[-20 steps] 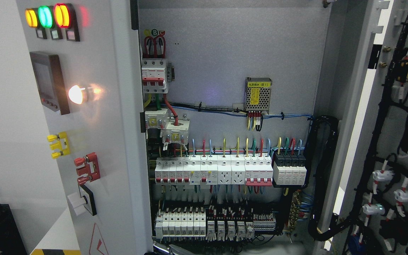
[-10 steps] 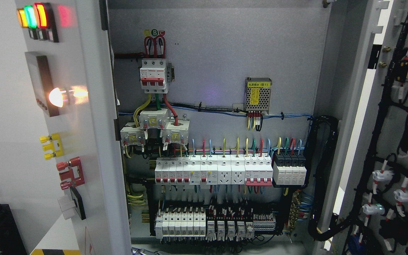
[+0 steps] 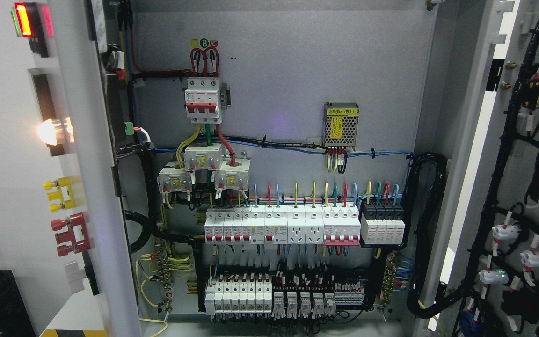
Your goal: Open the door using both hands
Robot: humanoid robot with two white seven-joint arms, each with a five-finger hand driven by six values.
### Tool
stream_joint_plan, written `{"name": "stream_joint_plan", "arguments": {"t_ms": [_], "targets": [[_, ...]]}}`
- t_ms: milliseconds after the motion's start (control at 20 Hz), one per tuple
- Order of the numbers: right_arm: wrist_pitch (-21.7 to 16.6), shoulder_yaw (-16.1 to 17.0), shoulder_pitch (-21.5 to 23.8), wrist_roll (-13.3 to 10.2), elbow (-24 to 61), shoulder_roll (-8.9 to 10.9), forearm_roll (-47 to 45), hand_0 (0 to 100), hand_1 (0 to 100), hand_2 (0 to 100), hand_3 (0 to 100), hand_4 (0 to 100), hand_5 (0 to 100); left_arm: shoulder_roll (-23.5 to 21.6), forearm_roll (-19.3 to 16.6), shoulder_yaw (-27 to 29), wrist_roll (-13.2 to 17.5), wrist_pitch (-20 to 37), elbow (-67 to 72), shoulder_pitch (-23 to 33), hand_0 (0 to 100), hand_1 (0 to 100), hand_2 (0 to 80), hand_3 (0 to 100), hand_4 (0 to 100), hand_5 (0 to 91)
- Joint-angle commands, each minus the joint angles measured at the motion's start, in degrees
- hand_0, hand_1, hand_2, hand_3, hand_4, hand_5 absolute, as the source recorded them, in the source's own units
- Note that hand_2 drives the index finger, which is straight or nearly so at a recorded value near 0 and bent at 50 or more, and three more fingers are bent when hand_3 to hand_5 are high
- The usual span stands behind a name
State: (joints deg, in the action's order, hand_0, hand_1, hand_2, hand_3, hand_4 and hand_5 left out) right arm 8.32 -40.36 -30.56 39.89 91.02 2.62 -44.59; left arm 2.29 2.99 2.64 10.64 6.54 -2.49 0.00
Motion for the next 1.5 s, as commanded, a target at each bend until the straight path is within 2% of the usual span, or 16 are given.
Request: {"name": "stream_joint_plan", "arguments": {"t_ms": [0,250,651,851,1252,1453], "targets": [[-0.1,-3.6,-0.3,-0.1,0.3,-0.68,0.0,12,39,0,0,0,0,0.0,0.0,0.0,0.0,-0.1,-0.1,1.1,12,39,0.0,0,0,0.0],[-0.1,-4.5,-2.6,-0.2,-0.1,-2.35,0.2,12,39,0,0,0,0,0.0,0.0,0.0,0.0,0.0,-0.1,1.1,12,39,0.0,0,0,0.0],[0.0,-5.3,-4.0,-0.3,-0.8,-3.49,0.2,12,39,0,0,0,0,0.0,0.0,0.0,0.0,0.0,0.0,1.1,12,39,0.0,0,0,0.0],[1.9,-5.3,-4.7,-0.3,-0.8,-3.76,0.2,12,39,0,0,0,0,0.0,0.0,0.0,0.0,0.0,-0.1,1.1,12,39,0.0,0,0,0.0],[2.0,-6.2,-5.6,-0.3,-0.8,-4.29,0.2,12,39,0,0,0,0,0.0,0.0,0.0,0.1,0.0,0.0,1.1,12,39,0.0,0,0,0.0],[2.0,-6.8,-6.4,-0.3,-0.8,-5.16,0.3,12,39,0,0,0,0,0.0,0.0,0.0,0.0,0.0,0.0,1.1,12,39,0.0,0,0,0.0]]}}
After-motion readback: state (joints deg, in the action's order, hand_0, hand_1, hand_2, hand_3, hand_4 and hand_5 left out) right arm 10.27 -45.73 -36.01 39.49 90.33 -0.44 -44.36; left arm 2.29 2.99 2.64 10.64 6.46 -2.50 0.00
